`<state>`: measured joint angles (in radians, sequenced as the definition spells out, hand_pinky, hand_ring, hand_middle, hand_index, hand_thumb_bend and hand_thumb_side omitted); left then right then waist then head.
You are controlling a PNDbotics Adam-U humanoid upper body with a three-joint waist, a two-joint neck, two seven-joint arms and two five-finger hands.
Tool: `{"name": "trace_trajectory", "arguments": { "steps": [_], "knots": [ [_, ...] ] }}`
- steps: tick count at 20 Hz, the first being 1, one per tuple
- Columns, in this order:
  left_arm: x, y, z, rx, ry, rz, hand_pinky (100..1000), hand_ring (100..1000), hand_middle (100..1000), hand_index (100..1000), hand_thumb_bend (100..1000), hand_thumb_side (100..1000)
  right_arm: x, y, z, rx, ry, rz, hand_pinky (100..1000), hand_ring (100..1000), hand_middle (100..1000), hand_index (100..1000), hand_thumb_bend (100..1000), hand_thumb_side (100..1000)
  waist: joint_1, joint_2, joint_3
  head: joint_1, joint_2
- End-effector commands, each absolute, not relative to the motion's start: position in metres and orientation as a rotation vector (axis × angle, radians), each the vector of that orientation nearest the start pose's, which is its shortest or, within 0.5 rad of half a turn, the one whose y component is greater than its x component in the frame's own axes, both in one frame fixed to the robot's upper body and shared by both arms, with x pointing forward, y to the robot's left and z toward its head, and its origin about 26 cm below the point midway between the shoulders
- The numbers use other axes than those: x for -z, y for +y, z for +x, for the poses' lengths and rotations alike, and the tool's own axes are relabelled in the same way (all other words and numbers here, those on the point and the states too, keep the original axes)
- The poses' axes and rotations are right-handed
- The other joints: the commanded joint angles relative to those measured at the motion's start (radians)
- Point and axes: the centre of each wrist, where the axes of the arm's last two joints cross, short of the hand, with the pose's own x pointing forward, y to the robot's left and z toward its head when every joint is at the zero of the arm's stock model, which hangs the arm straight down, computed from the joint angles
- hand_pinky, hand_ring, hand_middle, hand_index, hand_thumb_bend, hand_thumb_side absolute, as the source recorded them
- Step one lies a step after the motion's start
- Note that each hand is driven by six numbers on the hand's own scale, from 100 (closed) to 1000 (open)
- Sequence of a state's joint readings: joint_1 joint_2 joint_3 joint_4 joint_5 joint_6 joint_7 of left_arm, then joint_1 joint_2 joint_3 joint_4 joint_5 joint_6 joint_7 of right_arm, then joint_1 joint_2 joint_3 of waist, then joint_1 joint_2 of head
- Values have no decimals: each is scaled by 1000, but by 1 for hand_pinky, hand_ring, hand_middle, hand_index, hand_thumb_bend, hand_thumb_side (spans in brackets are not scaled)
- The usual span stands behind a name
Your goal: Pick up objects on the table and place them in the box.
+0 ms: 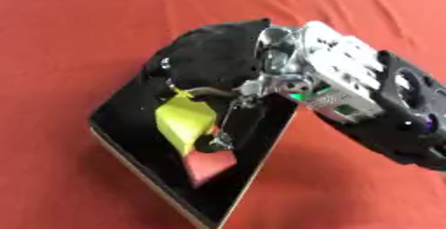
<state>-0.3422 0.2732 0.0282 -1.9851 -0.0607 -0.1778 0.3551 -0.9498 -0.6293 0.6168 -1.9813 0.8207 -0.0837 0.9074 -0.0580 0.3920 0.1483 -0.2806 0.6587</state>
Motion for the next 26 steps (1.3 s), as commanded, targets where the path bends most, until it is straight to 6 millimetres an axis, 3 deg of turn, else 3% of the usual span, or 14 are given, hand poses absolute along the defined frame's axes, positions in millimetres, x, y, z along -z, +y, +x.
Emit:
{"name": "trace_trajectory", "arguments": {
  "steps": [1,11,17,19,21,22,24,26],
  "knots": [
    [-214,255,304,-61,-2559,327,581,769,668,837,193,826,-311,-127,289,2608,1538,1122,869,975,928,947,433,519,4,-19,-1,-3,-7],
    [-214,255,304,-64,-2558,332,581,769,668,836,193,825,-327,-137,286,2553,1568,1186,880,978,924,949,448,531,4,-25,-8,-1,-8],
    [-213,257,304,-76,-2558,344,583,769,669,836,193,821,-352,-151,286,2428,1825,1217,836,875,803,909,311,453,11,-32,-18,9,-4],
    [-213,258,303,-83,-2558,352,583,769,669,836,193,820,-364,-161,285,2360,1948,1240,822,813,713,825,179,420,16,-35,-26,18,-2],
    [-213,260,303,-89,-2557,362,583,769,669,836,192,818,-373,-173,285,2297,2064,1272,823,775,665,780,100,303,19,-36,-33,25,-1],
    [-213,260,303,-94,-2557,369,583,769,669,836,192,818,-376,-179,285,2271,2116,1294,824,766,660,781,100,294,21,-37,-38,31,-1],
    [-213,262,303,-103,-2557,382,584,769,669,836,192,817,-380,-193,286,2217,2220,1346,825,757,657,785,100,364,25,-38,-46,41,0],
    [-213,264,303,-110,-2558,396,584,768,669,836,191,815,-381,-205,287,2163,2324,1386,825,760,678,795,100,489,30,-39,-54,50,1]
  ]
}}
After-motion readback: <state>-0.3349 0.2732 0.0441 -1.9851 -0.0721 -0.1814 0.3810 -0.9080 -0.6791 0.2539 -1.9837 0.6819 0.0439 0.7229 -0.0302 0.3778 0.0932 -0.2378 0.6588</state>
